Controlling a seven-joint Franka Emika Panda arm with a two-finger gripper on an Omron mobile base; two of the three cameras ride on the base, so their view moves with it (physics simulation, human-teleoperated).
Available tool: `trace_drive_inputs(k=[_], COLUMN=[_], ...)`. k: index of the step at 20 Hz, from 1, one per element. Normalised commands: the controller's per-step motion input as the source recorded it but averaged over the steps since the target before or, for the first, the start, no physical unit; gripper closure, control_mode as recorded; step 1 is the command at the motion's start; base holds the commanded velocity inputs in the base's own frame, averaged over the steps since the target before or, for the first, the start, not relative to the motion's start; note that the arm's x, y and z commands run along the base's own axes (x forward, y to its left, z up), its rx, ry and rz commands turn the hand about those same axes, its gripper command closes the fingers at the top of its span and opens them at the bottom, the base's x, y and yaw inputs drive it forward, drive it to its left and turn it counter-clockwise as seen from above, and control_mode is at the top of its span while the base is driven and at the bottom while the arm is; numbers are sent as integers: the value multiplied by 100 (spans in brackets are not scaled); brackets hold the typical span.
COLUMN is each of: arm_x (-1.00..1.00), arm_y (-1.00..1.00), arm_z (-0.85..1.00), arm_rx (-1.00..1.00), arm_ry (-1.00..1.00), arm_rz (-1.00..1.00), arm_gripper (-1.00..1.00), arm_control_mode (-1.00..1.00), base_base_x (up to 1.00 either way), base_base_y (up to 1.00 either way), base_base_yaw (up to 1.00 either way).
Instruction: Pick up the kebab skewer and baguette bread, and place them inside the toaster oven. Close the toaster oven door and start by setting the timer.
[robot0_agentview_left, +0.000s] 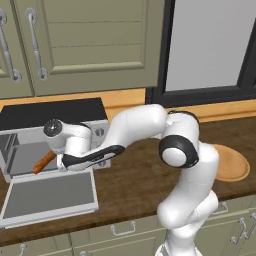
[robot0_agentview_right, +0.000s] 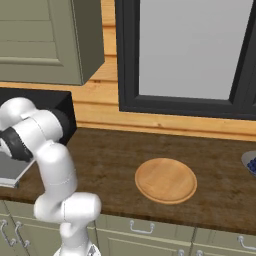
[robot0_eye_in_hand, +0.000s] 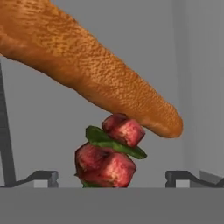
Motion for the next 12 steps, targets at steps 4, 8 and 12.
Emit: trace_drive_inputs(k=[4,8,12], arm_x=[0,-1,-32], arm_y=[0,0,3], arm_z=[61,54,21], arm_rx=[20,26,38], arm_ry=[0,-1,-13], arm_rz=[0,-1,-15], arm_gripper=[-100,-100,-100], arm_control_mode=[-100,-100,-100], base_base_x=[0,0,0], base_base_y=[0,0,0], base_base_yaw=[0,0,0])
